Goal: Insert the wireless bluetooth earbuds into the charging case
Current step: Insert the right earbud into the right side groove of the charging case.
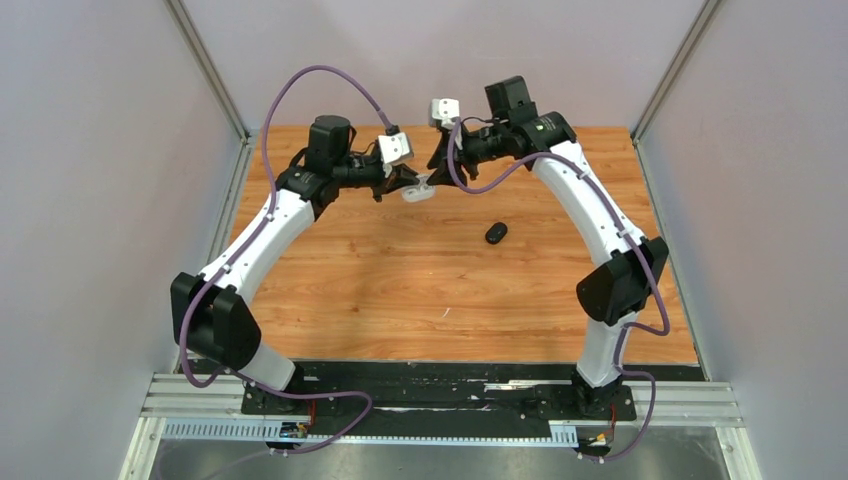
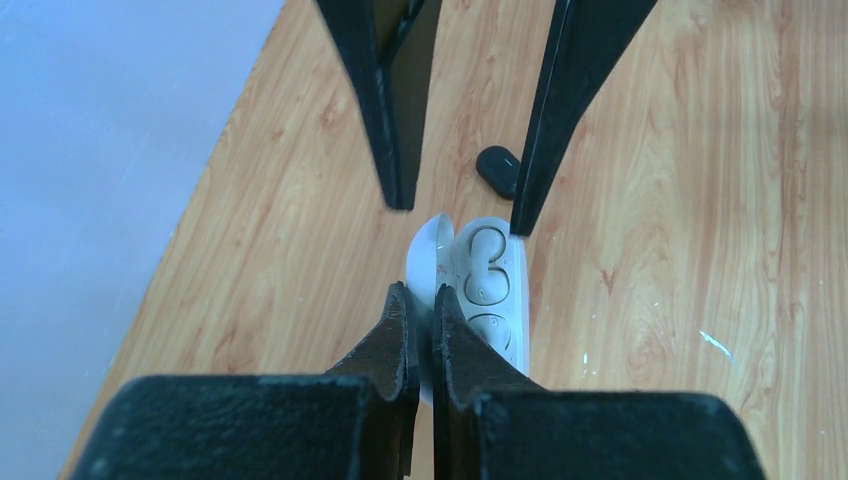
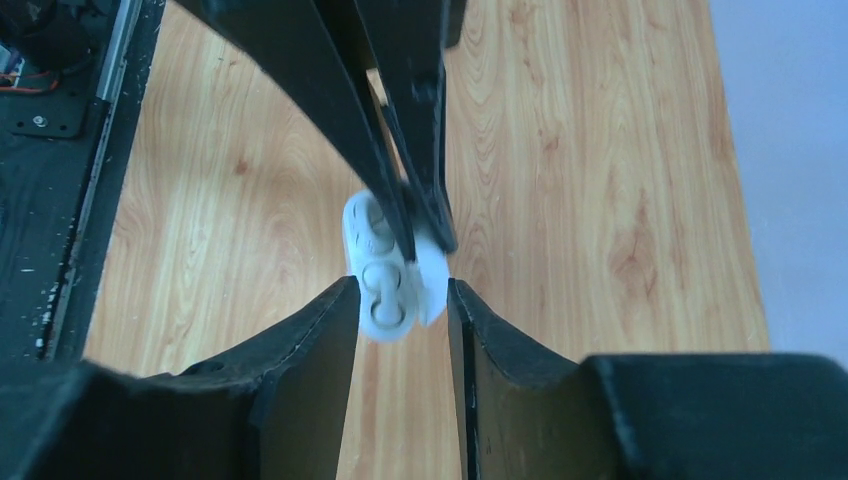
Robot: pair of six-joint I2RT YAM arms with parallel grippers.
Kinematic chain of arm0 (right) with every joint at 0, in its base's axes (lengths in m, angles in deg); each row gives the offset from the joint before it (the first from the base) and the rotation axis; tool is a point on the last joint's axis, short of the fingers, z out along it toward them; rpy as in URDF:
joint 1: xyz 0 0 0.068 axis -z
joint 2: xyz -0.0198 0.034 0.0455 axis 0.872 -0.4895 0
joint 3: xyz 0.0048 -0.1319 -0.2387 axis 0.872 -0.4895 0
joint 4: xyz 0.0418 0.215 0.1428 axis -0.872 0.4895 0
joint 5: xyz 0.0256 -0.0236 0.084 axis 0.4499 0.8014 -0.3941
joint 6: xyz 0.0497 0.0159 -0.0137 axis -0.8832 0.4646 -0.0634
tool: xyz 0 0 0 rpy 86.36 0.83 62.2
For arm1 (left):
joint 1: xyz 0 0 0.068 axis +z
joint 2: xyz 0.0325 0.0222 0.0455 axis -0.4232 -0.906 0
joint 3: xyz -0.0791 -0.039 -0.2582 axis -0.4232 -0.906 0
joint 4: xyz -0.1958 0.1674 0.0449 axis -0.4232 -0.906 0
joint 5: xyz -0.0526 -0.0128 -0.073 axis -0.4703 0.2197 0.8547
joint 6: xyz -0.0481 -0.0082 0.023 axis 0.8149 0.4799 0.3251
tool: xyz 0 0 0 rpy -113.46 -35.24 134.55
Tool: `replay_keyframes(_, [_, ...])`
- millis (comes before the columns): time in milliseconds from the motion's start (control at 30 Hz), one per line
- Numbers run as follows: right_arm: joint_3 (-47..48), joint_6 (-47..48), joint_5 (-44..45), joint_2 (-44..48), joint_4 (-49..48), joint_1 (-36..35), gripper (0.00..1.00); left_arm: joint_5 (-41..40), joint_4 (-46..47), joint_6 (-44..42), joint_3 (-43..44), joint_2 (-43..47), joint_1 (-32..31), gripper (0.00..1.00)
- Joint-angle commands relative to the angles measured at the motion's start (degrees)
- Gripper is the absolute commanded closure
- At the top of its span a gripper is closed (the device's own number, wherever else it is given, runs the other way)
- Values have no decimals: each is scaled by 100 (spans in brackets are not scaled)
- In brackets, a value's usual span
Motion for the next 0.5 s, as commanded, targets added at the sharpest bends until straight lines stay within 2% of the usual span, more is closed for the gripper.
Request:
replay_keyframes(0, [-540, -680, -370, 510, -314, 292, 60, 39, 305, -34, 28, 244, -24, 100])
replay_keyframes(167, [-1099, -1741, -784, 615, -966, 687, 54, -75, 370, -74, 46, 304, -24, 100])
replay_keyframes(267, [-1193, -1861, -1090, 512, -1131, 781, 49, -56, 438, -58, 37, 374, -22, 100])
replay_keyframes(467, [-863, -2463, -2006, -11, -1415, 782, 37, -98, 1497, 414, -281, 528, -24, 100])
